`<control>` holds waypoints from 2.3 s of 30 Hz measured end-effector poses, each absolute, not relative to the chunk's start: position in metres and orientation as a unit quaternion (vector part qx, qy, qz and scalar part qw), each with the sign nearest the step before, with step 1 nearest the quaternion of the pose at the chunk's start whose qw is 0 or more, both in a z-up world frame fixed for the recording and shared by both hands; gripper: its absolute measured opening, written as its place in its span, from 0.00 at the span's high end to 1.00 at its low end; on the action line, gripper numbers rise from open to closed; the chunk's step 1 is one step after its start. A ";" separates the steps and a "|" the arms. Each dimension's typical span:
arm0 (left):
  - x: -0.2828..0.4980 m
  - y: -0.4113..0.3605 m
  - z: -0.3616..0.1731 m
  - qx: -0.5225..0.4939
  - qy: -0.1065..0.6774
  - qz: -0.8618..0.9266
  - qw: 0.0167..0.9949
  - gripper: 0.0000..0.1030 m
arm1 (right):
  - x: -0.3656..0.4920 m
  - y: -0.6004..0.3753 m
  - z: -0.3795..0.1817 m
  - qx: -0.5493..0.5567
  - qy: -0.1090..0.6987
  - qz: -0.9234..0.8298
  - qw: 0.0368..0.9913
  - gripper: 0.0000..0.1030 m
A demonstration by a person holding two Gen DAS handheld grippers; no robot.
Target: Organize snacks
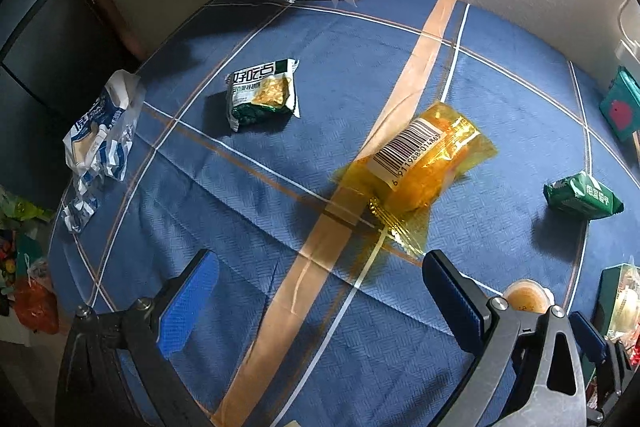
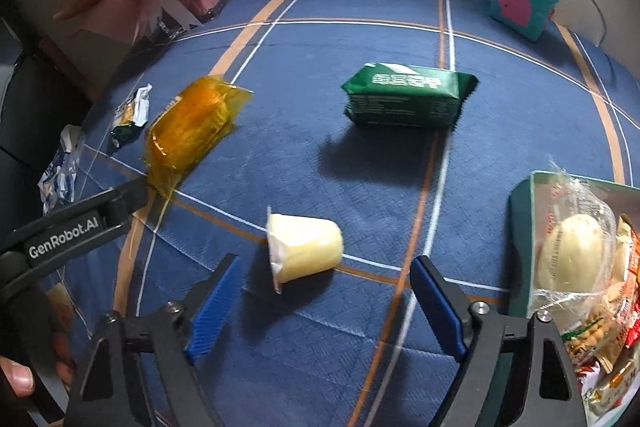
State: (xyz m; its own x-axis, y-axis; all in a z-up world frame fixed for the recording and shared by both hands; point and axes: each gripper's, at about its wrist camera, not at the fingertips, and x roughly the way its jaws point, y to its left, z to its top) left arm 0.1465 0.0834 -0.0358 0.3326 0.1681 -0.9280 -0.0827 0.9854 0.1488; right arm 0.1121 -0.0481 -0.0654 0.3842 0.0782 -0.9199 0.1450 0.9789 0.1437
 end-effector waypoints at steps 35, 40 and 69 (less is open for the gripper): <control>0.145 0.074 -0.026 0.018 0.563 0.036 0.825 0.01 | 0.119 -0.037 -0.060 0.123 0.544 -0.006 0.830 0.62; 0.152 0.074 -0.017 0.020 0.555 0.027 0.831 0.02 | 0.119 -0.036 -0.052 0.130 0.536 -0.004 0.834 0.62; 0.278 0.171 -0.055 -0.021 0.563 0.063 0.824 0.02 | 0.164 -0.031 -0.047 0.121 0.509 -0.016 0.852 0.62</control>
